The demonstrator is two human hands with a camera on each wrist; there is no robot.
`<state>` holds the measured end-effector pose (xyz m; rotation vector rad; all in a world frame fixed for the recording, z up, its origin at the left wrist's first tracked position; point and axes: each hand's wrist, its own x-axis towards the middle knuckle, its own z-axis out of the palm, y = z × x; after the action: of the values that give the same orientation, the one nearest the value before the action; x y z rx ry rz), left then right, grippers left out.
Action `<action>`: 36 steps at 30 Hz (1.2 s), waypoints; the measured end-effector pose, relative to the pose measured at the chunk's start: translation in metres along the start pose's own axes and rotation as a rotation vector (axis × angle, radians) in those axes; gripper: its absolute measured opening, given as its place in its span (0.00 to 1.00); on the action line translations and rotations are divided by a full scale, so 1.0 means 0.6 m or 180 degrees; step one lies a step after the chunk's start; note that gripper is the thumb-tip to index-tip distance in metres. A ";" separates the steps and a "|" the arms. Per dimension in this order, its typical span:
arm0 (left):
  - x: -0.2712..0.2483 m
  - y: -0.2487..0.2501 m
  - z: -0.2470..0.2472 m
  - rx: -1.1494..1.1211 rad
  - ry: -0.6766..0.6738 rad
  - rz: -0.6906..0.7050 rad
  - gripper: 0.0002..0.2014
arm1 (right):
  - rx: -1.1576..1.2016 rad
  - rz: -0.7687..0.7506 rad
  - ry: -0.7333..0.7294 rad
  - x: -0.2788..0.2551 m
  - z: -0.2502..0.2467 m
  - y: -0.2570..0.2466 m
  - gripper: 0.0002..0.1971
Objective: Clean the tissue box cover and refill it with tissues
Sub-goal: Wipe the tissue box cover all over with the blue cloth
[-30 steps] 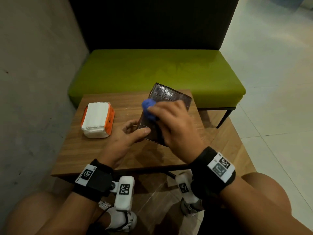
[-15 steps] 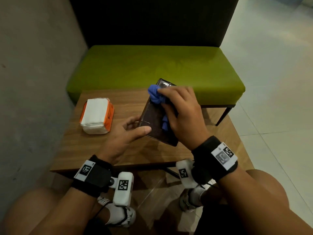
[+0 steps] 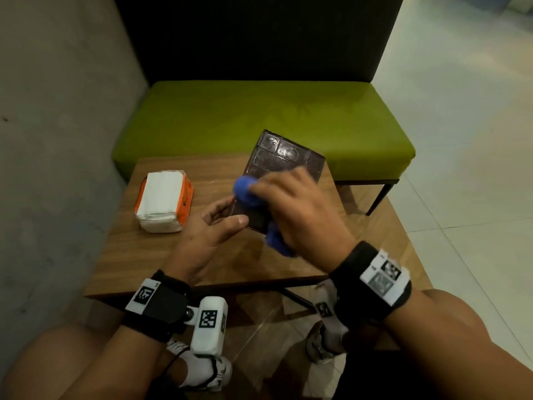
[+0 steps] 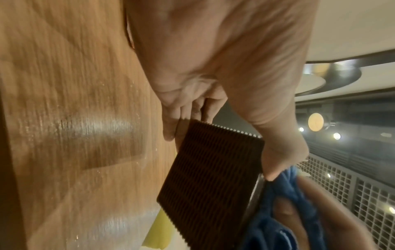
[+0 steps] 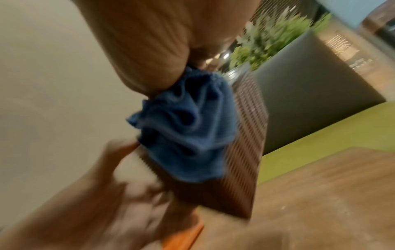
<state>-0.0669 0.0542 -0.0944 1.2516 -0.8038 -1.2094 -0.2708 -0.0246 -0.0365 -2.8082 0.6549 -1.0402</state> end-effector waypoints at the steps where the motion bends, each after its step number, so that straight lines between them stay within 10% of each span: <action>1: -0.001 -0.004 -0.001 -0.0019 0.0016 -0.0027 0.45 | -0.0060 0.0268 0.0259 0.005 -0.005 0.026 0.19; 4: -0.001 -0.014 0.004 0.0015 -0.0039 -0.0038 0.46 | -0.0079 0.1137 0.1095 0.023 -0.018 0.067 0.15; 10: 0.001 -0.015 0.006 -0.0146 -0.0058 -0.0088 0.40 | -0.0049 -0.0126 -0.0074 -0.011 0.020 -0.012 0.18; 15: 0.007 -0.013 0.010 -0.0255 -0.0057 -0.0139 0.43 | -0.0353 0.0945 0.0876 0.034 -0.001 0.038 0.15; 20: 0.015 0.005 0.015 -0.0286 -0.0008 -0.0041 0.39 | -0.0288 0.0104 0.0251 0.040 0.007 -0.001 0.17; 25: 0.015 0.002 0.015 -0.0107 -0.0049 0.0000 0.41 | -0.0370 0.1159 0.1043 0.053 -0.013 0.045 0.18; 30: 0.011 0.003 0.019 -0.0341 -0.0025 -0.0030 0.41 | -0.0122 0.0243 0.0231 0.031 -0.004 -0.008 0.17; 36: -0.001 -0.010 0.014 -0.0365 -0.0021 -0.0127 0.40 | -0.0629 0.1197 0.0779 0.041 -0.011 -0.003 0.15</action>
<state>-0.0766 0.0532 -0.0985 1.1753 -0.7070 -1.2746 -0.2573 -0.0328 -0.0161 -2.5730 1.3177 -1.3068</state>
